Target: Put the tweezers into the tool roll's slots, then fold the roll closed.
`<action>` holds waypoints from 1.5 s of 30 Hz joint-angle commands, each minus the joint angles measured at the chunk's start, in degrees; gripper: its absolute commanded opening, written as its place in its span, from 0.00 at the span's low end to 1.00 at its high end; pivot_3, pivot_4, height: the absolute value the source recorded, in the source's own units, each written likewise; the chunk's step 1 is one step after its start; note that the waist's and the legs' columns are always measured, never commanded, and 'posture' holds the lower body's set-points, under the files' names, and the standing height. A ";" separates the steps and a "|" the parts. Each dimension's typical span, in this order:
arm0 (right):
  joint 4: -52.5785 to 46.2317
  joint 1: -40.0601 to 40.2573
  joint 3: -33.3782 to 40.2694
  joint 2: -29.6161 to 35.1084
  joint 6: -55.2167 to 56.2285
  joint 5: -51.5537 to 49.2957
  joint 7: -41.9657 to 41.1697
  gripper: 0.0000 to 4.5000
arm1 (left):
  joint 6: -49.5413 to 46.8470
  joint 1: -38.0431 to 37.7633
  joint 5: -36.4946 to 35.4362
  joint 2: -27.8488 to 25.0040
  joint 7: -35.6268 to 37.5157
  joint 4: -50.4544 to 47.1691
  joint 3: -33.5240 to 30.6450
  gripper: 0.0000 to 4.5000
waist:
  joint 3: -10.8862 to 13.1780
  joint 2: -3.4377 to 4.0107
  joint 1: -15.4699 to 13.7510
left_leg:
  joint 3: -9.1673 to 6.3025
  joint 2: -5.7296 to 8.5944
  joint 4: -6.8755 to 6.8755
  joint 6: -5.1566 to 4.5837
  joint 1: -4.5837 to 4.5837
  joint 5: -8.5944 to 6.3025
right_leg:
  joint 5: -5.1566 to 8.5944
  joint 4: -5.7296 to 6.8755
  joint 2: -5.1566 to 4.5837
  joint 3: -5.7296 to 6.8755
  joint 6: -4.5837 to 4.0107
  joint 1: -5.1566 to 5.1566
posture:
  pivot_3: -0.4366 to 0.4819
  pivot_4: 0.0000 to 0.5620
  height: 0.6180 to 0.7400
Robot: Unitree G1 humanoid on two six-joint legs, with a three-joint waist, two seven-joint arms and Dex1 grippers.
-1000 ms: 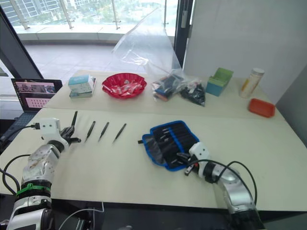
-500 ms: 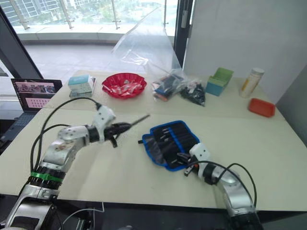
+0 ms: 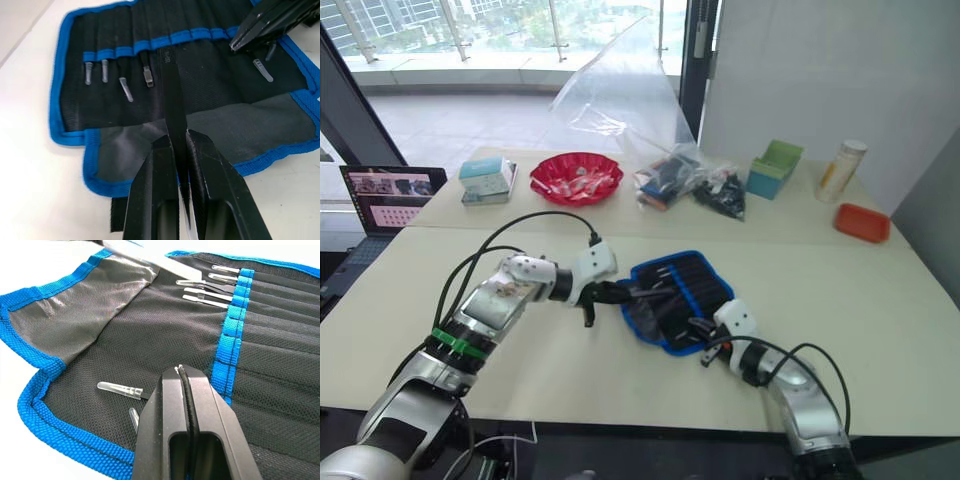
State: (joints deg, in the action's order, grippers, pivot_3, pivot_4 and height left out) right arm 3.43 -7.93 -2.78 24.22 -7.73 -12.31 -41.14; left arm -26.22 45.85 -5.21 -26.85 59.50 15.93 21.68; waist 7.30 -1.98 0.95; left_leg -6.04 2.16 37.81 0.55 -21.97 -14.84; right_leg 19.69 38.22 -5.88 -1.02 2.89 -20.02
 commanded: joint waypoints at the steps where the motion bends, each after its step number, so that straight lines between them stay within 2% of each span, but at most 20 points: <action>1: 2.65 2.51 -0.98 0.40 -2.16 1.64 0.61 0.00 | 2.51 3.79 2.61 2.59 -0.68 4.33 1.01 0.00 | 0.00 0.00 -0.08 | 0.00 0.00 0.02 0.00 -0.01 0.00 | 0.00 0.00 0.00 0.00 0.00 0.00 | 0.48 0.27 1.00; 8: 1.58 3.79 -0.77 0.04 -2.22 1.47 1.59 0.00 | 5.69 4.35 4.20 7.26 -2.19 9.76 0.40 0.00 | 0.00 0.00 -0.13 | 0.01 0.01 0.04 -0.02 -0.05 -0.01 | 0.00 0.02 -0.01 0.00 0.00 -0.01 | 0.48 0.27 1.00; 13: 0.64 4.54 -0.75 0.06 -2.44 1.34 2.19 0.00 | 7.53 5.02 6.27 8.64 -2.65 13.14 0.84 0.00 | 0.00 0.01 -0.23 | 0.01 0.03 0.05 -0.02 -0.05 -0.01 | 0.00 0.02 -0.02 0.00 0.00 -0.01 | 0.48 0.27 1.00; 19: -0.04 5.05 -0.53 0.33 -2.75 1.08 2.48 0.00 | 8.08 5.61 7.28 9.00 -1.81 14.39 0.25 0.00 | 0.00 0.00 -0.25 | 0.00 0.04 0.05 -0.01 -0.06 -0.01 | 0.00 0.03 -0.03 0.01 0.00 -0.01 | 0.48 0.27 1.00; 27: 0.77 4.63 -0.59 0.27 -2.45 1.27 2.38 0.00 | 4.11 5.47 8.06 7.62 1.28 10.38 1.15 0.00 | 0.00 0.01 -0.23 | -0.01 0.04 0.06 -0.01 -0.05 -0.01 | 0.00 0.09 -0.03 0.01 0.00 -0.01 | 0.48 0.27 1.00; 45: 1.20 4.48 -1.09 0.29 -2.32 1.63 2.24 0.00 | 2.60 6.13 9.92 8.50 1.09 11.57 1.07 0.00 | 0.00 0.00 -0.20 | -0.01 0.05 0.09 -0.01 -0.04 -0.01 | 0.00 0.20 -0.03 0.01 0.00 -0.02 | 0.48 0.27 1.00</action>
State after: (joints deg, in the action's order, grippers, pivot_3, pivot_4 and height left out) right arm 1.09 -5.79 -2.50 24.01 -7.74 -12.31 -38.70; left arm -23.75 50.68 4.30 -18.50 60.50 28.19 22.67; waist 7.30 -1.97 0.75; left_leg -6.05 2.20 37.91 0.54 -22.00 -14.85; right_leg 19.70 38.43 -5.91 -1.01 2.90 -20.04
